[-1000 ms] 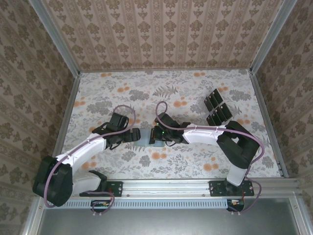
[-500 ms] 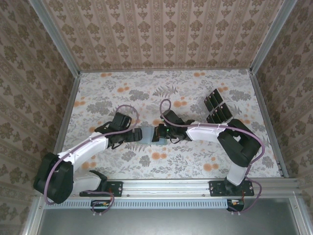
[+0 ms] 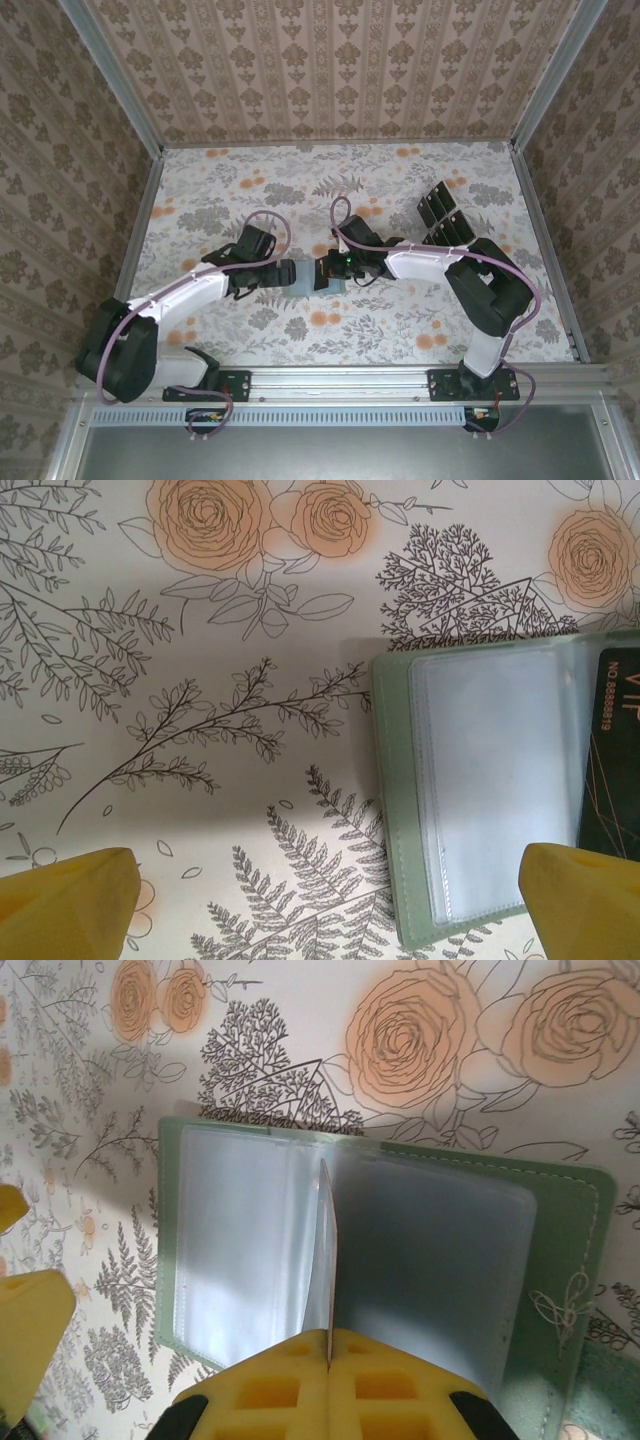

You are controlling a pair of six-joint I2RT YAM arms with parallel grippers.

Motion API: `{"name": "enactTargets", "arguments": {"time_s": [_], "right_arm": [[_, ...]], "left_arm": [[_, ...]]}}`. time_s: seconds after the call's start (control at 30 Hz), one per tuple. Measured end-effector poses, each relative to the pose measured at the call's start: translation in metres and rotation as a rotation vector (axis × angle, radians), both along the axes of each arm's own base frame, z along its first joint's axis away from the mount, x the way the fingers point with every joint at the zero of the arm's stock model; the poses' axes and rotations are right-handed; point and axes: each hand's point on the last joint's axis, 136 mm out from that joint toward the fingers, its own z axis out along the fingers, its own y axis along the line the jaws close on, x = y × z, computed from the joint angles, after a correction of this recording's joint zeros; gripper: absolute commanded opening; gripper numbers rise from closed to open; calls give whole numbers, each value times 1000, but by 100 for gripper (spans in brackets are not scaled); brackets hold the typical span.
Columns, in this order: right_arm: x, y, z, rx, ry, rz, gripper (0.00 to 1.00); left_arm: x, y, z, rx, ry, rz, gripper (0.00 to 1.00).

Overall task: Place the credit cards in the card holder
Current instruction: Move the card holder to the center of the table, then insert the credit card into the card slot.

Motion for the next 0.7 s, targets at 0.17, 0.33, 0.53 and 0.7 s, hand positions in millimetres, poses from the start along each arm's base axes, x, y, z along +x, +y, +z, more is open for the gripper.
{"name": "enactTargets", "arguments": {"time_s": [0.17, 0.33, 0.53, 0.7], "right_arm": [[0, 4, 9, 43, 8, -17, 0], [-1, 3, 24, 93, -8, -51, 0], [-5, -8, 22, 104, -17, -105, 0], [-9, -20, 13, 95, -18, -153, 0]], "left_arm": [[2, -4, -6, 8, 12, -8, 100], [2, -7, -12, 21, 19, -17, 100], [1, -8, -19, 65, 16, -33, 100], [1, -5, -24, 109, 7, -38, 100]]}}
